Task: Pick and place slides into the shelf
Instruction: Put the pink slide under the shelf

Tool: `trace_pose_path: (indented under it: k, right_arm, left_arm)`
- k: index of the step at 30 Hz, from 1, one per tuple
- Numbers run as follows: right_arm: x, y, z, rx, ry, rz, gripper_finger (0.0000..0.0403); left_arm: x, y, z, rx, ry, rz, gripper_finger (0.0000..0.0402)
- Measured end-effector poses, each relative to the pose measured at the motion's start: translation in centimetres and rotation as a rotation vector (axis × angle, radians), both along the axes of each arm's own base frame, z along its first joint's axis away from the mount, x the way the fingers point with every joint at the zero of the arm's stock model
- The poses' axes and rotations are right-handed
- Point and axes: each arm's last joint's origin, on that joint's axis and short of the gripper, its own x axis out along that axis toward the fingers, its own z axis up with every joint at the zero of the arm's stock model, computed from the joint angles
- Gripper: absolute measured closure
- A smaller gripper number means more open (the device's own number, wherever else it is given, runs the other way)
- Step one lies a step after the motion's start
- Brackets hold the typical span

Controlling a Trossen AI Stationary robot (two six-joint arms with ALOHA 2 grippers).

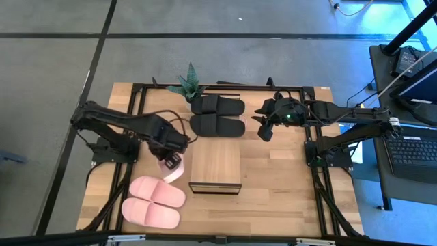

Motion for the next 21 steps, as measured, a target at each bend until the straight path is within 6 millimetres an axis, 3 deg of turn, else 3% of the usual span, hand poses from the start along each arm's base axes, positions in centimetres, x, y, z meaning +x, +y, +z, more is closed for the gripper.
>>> trace_pose_path:
  k: [7,12,17,21]
  right_arm:
    - [0.3,0.0,0.5,0.006,-0.063,-0.007,0.0287]
    - [0.7,0.1,1.0,0.052,-0.14,0.033,0.0277]
    - [1.3,0.4,1.8,0.162,-0.262,0.102,0.0223]
    - [1.7,0.4,2.6,0.237,-0.379,0.077,0.0168]
  left_arm:
    - [0.2,-0.3,6.6,0.205,-0.315,-0.028,0.0401]
    - [-0.3,0.2,10.1,0.444,-0.484,-0.087,0.0401]
    - [-0.4,1.3,11.4,0.805,-0.5,-0.138,0.0401]
    - [1.4,2.2,11.4,1.095,-0.448,-0.167,0.0401]
